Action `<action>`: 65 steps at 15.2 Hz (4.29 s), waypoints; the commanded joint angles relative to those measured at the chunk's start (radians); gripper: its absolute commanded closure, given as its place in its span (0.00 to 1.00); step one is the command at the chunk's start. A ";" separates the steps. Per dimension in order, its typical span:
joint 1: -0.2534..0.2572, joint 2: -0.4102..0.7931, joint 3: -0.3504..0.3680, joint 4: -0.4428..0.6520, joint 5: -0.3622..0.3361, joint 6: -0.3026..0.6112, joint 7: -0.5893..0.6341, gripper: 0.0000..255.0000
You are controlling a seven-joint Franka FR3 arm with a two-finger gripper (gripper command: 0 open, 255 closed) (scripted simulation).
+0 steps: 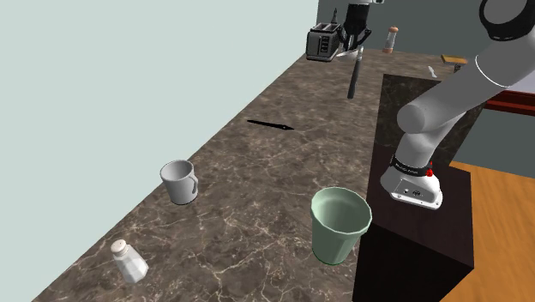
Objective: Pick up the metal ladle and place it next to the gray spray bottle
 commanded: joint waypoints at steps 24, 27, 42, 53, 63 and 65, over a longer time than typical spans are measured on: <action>0.003 0.004 0.012 -0.334 0.013 0.337 -0.028 1.00; 0.004 0.015 0.014 -0.366 0.016 0.380 -0.031 1.00; 0.009 0.109 0.022 -0.503 0.031 0.610 -0.051 1.00; 0.011 0.152 0.024 -0.535 0.037 0.686 -0.058 1.00; 0.006 0.111 0.018 -0.496 0.028 0.605 -0.055 0.00; 0.002 0.080 0.013 -0.456 0.021 0.535 -0.052 0.00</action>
